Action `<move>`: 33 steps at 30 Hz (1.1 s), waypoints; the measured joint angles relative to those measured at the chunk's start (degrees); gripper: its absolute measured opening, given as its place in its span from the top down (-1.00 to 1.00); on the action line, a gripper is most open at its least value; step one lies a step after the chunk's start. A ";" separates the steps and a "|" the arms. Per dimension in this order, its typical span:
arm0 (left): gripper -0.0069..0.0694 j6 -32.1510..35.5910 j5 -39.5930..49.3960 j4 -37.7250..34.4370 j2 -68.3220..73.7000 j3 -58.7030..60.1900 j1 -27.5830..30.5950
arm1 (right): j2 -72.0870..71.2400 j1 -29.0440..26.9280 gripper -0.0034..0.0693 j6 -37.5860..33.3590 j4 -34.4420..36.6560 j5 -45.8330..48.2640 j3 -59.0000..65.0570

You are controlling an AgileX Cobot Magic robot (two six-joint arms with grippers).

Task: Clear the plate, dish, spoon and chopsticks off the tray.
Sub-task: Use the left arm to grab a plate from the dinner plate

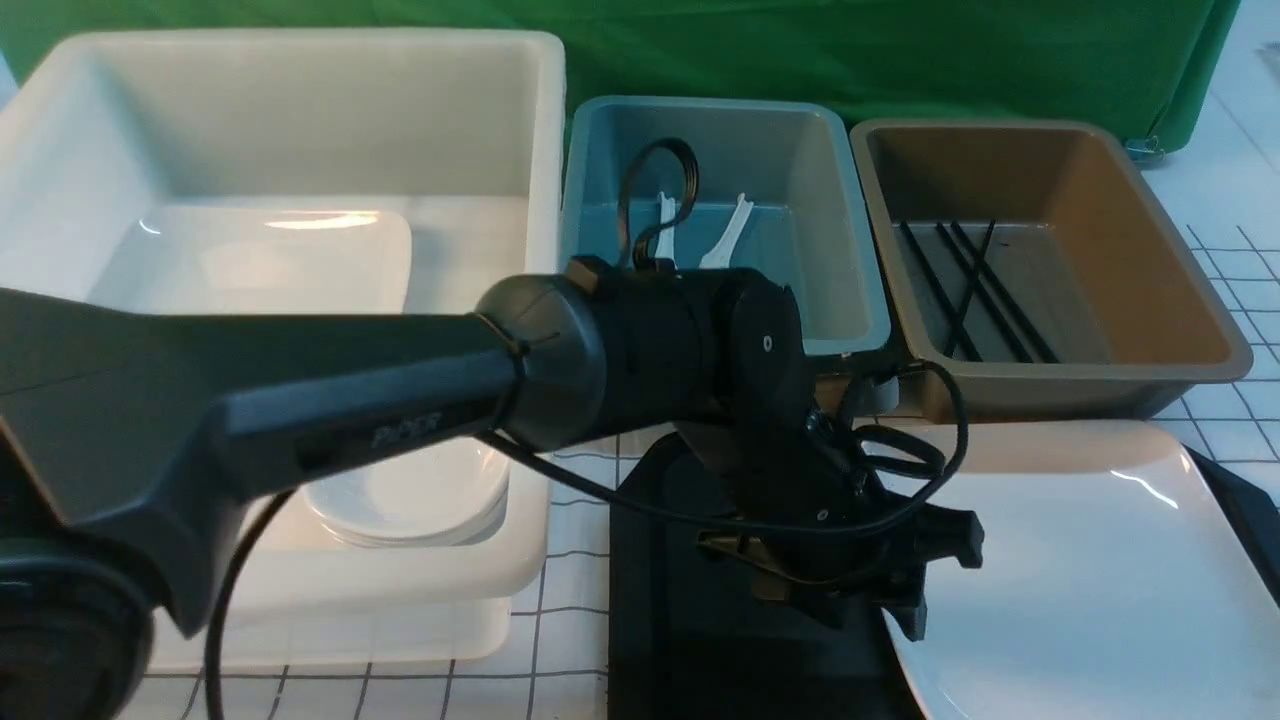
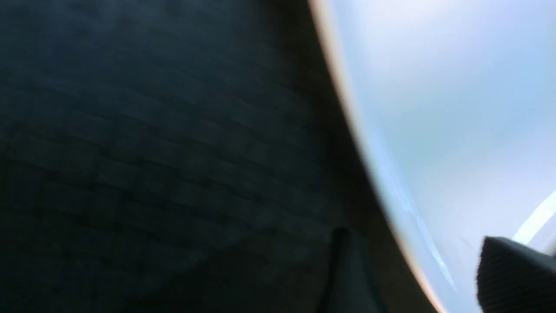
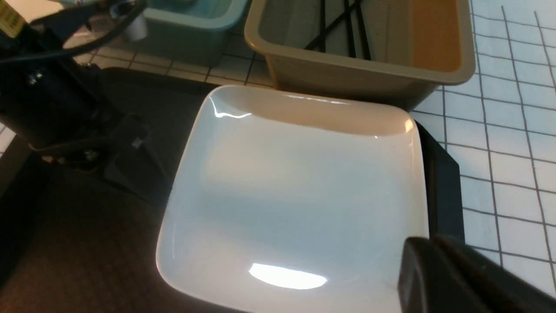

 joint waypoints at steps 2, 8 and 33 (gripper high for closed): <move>-0.33 -1.66 -1.45 0.84 0.74 0.00 0.00 | 0.00 0.00 0.90 0.00 0.00 0.05 0.00; -0.39 -3.43 -8.83 -1.32 2.47 0.00 0.00 | 0.00 0.00 0.88 0.00 0.00 0.18 0.00; 0.75 -1.48 -14.99 -16.34 8.15 -0.37 0.10 | 0.00 0.00 0.79 0.00 0.00 0.38 0.00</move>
